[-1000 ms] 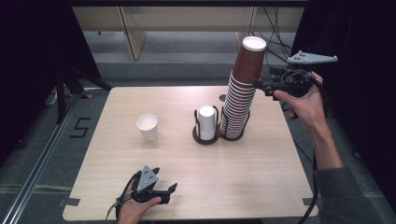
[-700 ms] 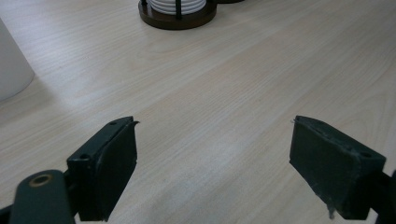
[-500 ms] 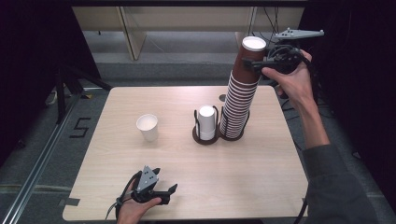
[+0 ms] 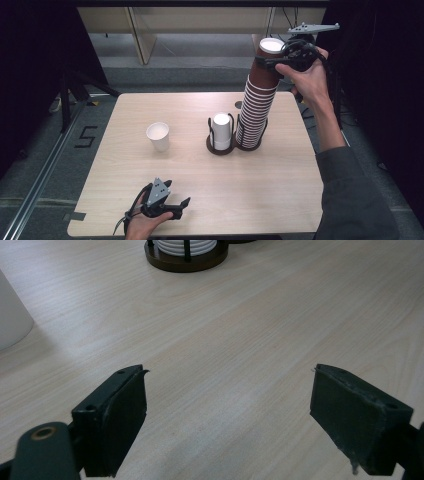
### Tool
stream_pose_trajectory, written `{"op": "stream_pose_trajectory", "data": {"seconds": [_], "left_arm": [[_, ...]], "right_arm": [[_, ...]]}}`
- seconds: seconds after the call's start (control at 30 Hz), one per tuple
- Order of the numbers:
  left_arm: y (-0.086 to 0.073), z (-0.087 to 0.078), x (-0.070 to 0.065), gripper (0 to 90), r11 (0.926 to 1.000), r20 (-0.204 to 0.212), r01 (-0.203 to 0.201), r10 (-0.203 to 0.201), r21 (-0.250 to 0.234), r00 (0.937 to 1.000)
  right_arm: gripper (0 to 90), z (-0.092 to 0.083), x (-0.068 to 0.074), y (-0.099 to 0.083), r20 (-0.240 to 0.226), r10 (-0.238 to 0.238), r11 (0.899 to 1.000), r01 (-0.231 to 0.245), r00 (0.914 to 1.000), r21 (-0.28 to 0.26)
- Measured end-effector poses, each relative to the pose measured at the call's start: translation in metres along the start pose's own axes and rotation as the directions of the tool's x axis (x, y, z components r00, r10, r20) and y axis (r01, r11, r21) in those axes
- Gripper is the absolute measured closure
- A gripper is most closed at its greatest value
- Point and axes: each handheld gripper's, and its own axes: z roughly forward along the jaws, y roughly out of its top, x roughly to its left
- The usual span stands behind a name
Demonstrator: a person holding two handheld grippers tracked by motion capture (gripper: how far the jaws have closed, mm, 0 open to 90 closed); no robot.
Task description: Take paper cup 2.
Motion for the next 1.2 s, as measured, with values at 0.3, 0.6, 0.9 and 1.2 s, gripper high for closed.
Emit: {"op": "stream_pose_trajectory", "data": {"seconds": [0.3, 0.6, 0.9, 1.2], "left_arm": [[0.0, 0.001, -0.001, 14.9, 0.9999, -0.001, -0.006, 0.006, 0.011, 1.0], [-0.001, 0.002, -0.002, 14.9, 1.0, 0.006, -0.006, 0.006, -0.001, 1.0], [0.0, 0.0, -0.002, 14.9, 0.9999, 0.004, -0.016, 0.016, 0.001, 0.9999], [0.0, 0.001, -0.001, 14.9, 0.9998, 0.004, -0.019, 0.019, 0.006, 0.9998]], "right_arm": [[21.2, -0.015, 0.002, 0.022, -0.005, 0.029, 0.997, -0.029, 0.9996, -0.07], [21.3, -0.035, 0.01, 0.051, 0.037, 0.033, 0.986, -0.026, 0.9988, -0.166], [21.3, -0.065, 0.018, 0.068, 0.037, 0.016, 0.979, -0.008, 0.9992, -0.205], [21.3, -0.097, 0.011, 0.049, 0.06, 0.018, 0.985, -0.008, 0.998, -0.172]]}}
